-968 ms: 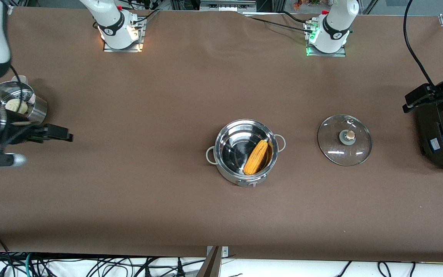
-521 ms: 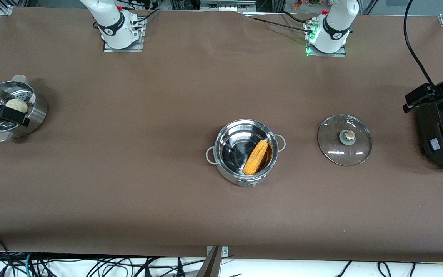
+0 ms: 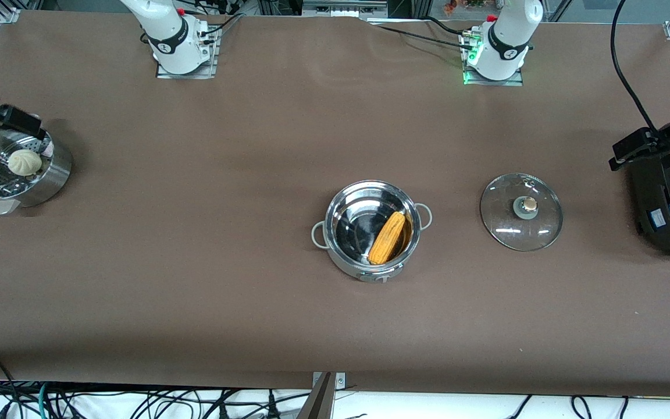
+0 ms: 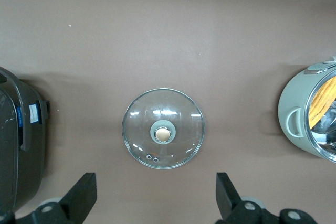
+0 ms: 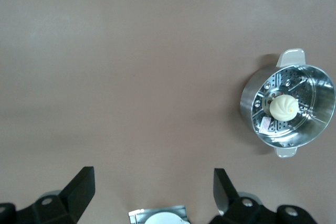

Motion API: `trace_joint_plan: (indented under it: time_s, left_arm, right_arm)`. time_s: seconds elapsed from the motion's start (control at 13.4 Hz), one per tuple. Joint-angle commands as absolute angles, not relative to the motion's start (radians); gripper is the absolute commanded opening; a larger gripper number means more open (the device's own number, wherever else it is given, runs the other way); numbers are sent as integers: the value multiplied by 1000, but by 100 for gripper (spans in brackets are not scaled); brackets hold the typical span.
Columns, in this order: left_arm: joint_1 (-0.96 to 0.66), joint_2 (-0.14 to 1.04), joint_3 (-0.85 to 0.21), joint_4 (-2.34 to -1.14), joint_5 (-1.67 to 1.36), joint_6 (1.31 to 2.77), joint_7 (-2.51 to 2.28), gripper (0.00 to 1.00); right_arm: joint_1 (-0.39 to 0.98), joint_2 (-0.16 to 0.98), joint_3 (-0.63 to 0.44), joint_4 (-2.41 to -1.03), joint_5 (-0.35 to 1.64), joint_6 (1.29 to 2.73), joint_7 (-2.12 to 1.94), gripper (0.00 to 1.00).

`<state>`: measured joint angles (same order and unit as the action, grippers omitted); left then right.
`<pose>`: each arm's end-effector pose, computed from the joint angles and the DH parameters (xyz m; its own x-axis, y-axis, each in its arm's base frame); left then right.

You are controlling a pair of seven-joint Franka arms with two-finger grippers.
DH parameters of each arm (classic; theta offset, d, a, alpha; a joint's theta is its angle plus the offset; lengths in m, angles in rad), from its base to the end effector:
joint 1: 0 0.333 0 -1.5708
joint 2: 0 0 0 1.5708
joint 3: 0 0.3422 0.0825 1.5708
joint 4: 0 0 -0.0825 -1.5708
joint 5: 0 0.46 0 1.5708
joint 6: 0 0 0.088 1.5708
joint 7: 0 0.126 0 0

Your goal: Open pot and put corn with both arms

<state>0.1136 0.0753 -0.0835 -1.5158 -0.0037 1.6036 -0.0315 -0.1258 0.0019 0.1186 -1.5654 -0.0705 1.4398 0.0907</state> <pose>0.6587 0.0213 0.6164 0.9980 0.0620 0.0124 0.0619 -0.9980 0.0104 0.6140 -0.0141 0.6233 0.9870 -0.1066 -0.1199 -0.0972 -0.9919 0.0814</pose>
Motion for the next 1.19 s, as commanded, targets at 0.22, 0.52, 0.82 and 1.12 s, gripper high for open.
trace_joint_plan:
  time_s: [0.22, 0.52, 0.82, 1.12]
  left_arm:
    - [107, 67, -78, -1522, 20, 1591, -40, 100]
    - [106, 67, -78, -1522, 20, 1588, -40, 100]
    - [107, 67, -78, -1522, 18, 1588, -40, 100]
    - [106, 66, -78, -1522, 20, 1588, -41, 100]
  right_arm:
    - [-75, -74, 114, -1692, -61, 1489, 40, 100]
    - [-78, -26, 112, -1668, -61, 1486, -14, 100]
    - [-83, 25, 112, -1597, -61, 1473, -17, 100]
    - [-86, 31, 112, -1597, -64, 1474, -18, 100]
